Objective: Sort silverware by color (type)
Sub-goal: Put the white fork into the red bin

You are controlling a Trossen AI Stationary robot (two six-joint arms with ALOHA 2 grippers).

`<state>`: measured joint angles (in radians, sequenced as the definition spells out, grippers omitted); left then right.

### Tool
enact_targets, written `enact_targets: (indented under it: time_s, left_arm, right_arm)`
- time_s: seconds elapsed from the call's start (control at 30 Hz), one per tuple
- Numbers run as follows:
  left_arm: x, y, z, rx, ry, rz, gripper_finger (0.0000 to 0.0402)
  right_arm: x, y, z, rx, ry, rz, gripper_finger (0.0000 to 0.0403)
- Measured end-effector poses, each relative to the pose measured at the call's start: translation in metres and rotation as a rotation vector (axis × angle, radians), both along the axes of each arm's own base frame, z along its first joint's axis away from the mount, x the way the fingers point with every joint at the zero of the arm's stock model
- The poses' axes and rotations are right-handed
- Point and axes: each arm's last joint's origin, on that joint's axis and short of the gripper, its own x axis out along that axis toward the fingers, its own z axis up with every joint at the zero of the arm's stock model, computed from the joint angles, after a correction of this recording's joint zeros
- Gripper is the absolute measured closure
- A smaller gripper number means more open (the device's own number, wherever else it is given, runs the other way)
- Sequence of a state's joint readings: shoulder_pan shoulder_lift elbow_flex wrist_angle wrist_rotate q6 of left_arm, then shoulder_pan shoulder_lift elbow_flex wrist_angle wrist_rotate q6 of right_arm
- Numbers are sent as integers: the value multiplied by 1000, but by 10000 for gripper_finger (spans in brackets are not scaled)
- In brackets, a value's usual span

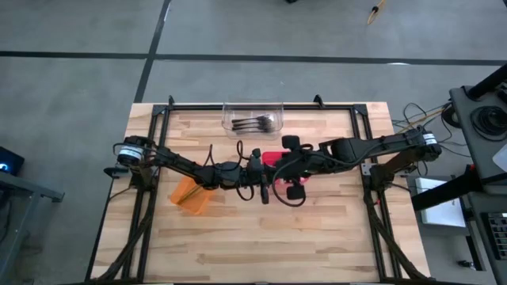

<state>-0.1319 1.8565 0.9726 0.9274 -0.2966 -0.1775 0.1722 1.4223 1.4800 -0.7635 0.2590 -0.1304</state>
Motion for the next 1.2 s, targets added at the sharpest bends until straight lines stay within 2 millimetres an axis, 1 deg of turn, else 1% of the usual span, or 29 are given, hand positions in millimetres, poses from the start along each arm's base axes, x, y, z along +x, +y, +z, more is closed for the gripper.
enact_targets:
  time_s: [0.13, 0.27, 0.37, 0.43, 0.5, 0.6, 0.7, 0.77, 0.83, 0.93, 1.03, 1.13, 1.2]
  left_arm:
    - [0, 1, 1, 8, -9, 19, 401]
    - [-1, 3, 3, 27, -16, 75, 401]
    - [-3, 4, 0, 49, 10, 127, 401]
    - [-5, 6, 4, 57, 3, 165, 401]
    - [-8, 8, 12, 58, -22, 211, 401]
    - [-12, 11, 19, 65, -40, 278, 401]
    - [-17, 12, 32, 69, -96, 336, 401]
    - [-21, 13, 42, 69, -139, 360, 401]
    - [-23, 14, 49, 77, -176, 368, 401]
    - [-26, 14, 55, 92, -220, 375, 401]
    - [-27, 14, 59, 92, -255, 374, 401]
    - [-27, 13, 59, 95, -262, 354, 401]
    - [-27, 13, 60, 94, -267, 352, 401]
  right_arm:
    - [-1, -2, 5, -61, -34, -44, 245]
    - [-8, -5, 26, -94, -105, -117, 214]
    - [-21, -9, 49, -66, -195, -155, 207]
    - [-31, -10, 58, -37, -233, -173, 209]
    - [-40, -11, 63, -4, -255, -188, 211]
    - [-57, -10, 63, 30, -284, -247, 213]
    - [-71, -5, 51, -17, -297, -316, 213]
    - [-75, 2, 37, -68, -308, -363, 213]
    - [-77, 9, 18, -118, -310, -382, 213]
    - [-73, 19, -9, -141, -356, -379, 213]
    - [-64, 25, -29, -141, -452, -391, 213]
    - [-55, 27, -47, -175, -534, -430, 213]
    - [-50, 28, -54, -185, -593, -455, 213]
